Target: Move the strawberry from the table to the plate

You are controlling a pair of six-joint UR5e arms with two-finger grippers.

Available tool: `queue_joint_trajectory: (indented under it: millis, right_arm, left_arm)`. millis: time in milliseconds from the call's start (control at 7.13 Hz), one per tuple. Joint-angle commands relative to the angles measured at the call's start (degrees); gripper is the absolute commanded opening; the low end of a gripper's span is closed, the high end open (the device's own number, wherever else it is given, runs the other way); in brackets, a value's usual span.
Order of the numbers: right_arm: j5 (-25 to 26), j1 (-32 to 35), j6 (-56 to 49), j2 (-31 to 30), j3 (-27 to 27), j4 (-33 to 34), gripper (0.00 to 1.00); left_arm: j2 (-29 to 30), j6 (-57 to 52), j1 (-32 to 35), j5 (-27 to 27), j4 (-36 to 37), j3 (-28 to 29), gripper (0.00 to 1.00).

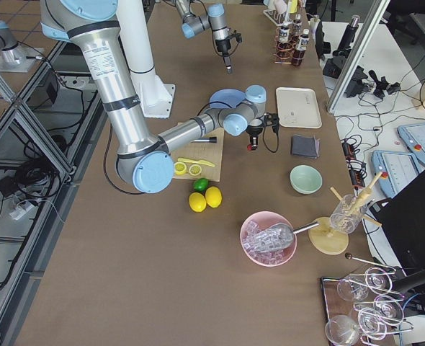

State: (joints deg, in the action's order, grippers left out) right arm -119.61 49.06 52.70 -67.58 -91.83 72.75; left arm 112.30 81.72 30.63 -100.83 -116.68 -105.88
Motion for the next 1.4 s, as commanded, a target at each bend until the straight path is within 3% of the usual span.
queue_joint_trajectory:
  millis: [0, 421, 561, 982, 1122, 1262]
  right_arm:
    - [-0.7, -1.1, 1.9, 4.0, -0.6, 0.2, 0.00]
    - [6.2, -7.9, 5.8, 8.3, -1.7, 3.0, 0.00]
    - [7.2, -9.8, 6.7, 11.5, -1.7, 6.8, 0.00]
    - [14.4, -17.2, 10.1, 16.4, -1.0, 9.4, 0.00]
    - [16.3, -19.0, 11.2, 17.2, -1.0, 9.5, 0.00]
    - [16.6, -19.8, 11.5, 17.7, -0.9, 9.5, 0.00]
  left_arm:
    - [-0.9, -18.1, 3.9, -2.7, 6.1, -0.6, 0.98]
    - [-10.5, -35.9, 13.5, -3.2, 6.2, -6.0, 0.98]
    - [-13.7, -39.8, 15.7, -3.5, 5.9, -7.8, 0.98]
    - [-21.6, -40.4, 20.7, -4.6, 1.2, -7.4, 0.98]
    - [-25.5, -44.8, 24.2, -7.9, -1.6, -7.4, 0.98]
    - [-28.5, -53.4, 30.7, -16.5, -1.4, -5.7, 0.98]
